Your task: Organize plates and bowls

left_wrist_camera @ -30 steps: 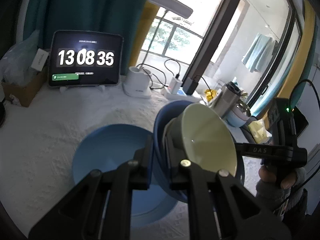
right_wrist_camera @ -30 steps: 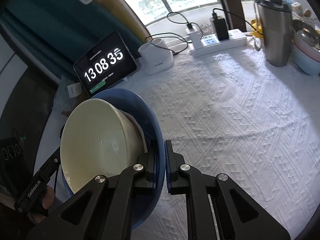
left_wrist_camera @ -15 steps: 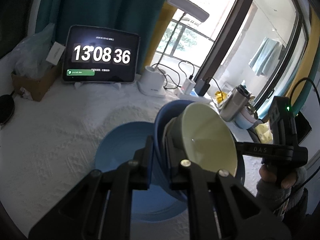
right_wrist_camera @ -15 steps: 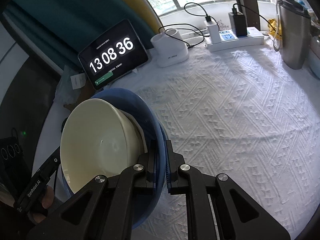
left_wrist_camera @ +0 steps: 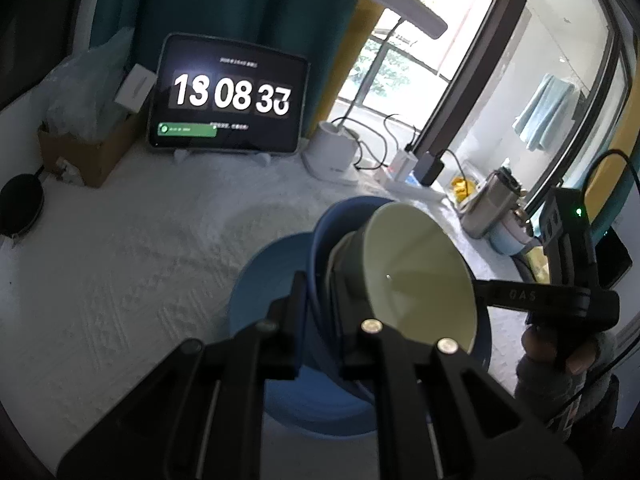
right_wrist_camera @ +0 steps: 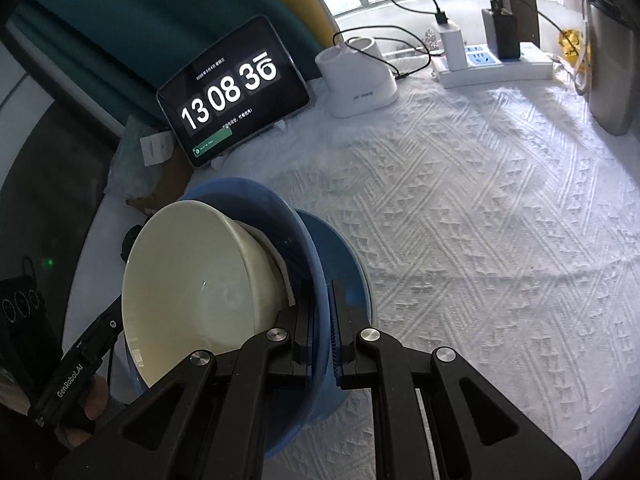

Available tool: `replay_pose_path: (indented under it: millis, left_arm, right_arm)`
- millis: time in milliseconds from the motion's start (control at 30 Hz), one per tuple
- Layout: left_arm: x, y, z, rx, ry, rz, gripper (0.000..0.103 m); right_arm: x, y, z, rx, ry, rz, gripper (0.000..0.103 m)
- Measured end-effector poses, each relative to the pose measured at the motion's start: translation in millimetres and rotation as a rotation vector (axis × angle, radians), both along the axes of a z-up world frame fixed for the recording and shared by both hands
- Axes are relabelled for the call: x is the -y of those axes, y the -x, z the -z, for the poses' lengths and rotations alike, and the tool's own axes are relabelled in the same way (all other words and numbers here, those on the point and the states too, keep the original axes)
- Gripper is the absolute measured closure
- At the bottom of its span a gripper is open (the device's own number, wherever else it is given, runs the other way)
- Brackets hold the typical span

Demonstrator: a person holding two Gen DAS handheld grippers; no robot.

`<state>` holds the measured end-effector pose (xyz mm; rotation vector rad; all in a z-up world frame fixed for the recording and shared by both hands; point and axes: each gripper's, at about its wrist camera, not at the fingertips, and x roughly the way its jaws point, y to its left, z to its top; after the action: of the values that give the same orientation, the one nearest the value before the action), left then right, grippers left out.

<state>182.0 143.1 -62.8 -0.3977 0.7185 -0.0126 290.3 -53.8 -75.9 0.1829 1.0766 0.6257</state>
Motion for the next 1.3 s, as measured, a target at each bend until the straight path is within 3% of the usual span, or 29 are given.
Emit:
replay_pose_path:
  millis: [733, 1100, 1300]
  left_arm:
    - [-4.4, -5.5, 15.0, -0.013, -0.030, 0.003, 0.093]
    - [-7.8, -11.9, 14.8, -0.029, -0.031, 0.015, 0.090]
    - [-9.7, -14.2, 15.6, -0.032, -0.022, 0.030, 0.088]
  right_arm:
    - [-17.7, -11.1, 5.2, -0.029, 0.063, 0.005, 0.093]
    - [-16.8, -13.1, 4.8, 0.008, 0.075, -0.010, 0.093]
    - [-15.5, -11.4, 2.5, 0.056, 0.096, -0.012, 0.082]
